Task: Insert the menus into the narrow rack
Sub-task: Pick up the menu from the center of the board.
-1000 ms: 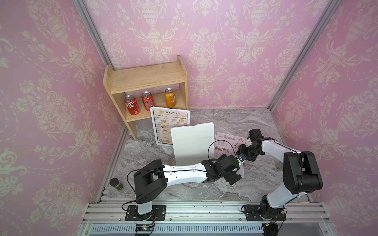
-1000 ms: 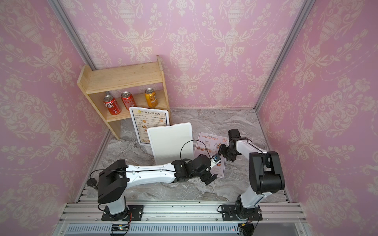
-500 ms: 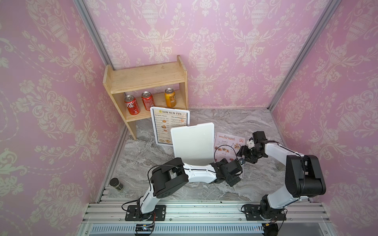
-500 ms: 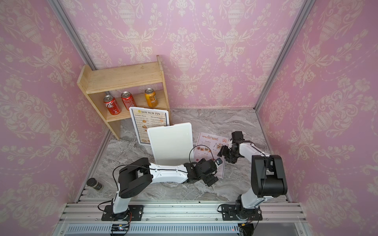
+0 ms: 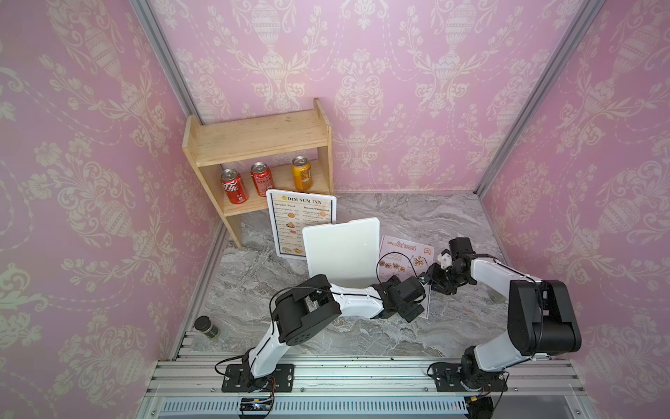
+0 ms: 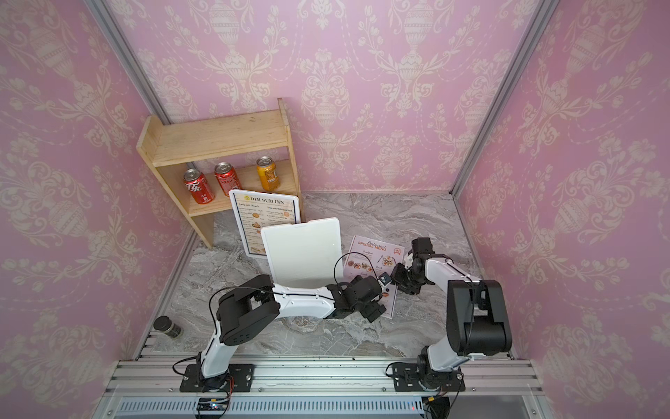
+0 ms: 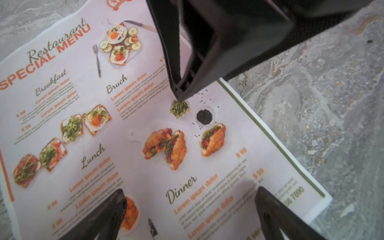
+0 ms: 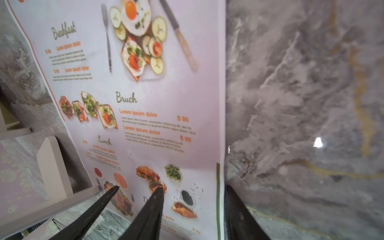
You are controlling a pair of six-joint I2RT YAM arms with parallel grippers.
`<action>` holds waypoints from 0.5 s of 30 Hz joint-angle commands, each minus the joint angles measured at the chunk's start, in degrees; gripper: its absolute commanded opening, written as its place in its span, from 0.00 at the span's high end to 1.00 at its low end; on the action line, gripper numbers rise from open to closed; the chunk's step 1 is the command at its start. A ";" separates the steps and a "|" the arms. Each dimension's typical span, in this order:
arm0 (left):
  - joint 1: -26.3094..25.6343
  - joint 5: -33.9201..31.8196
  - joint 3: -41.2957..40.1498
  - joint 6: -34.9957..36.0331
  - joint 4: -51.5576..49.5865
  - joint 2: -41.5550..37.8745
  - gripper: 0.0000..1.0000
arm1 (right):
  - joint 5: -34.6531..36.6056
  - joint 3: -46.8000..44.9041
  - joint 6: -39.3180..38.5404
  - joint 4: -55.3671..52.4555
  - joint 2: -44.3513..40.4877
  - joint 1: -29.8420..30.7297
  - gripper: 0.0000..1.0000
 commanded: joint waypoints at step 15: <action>0.08 2.35 -0.57 0.17 2.47 3.33 0.01 | -3.08 -4.43 1.23 -1.51 -0.07 -0.17 0.81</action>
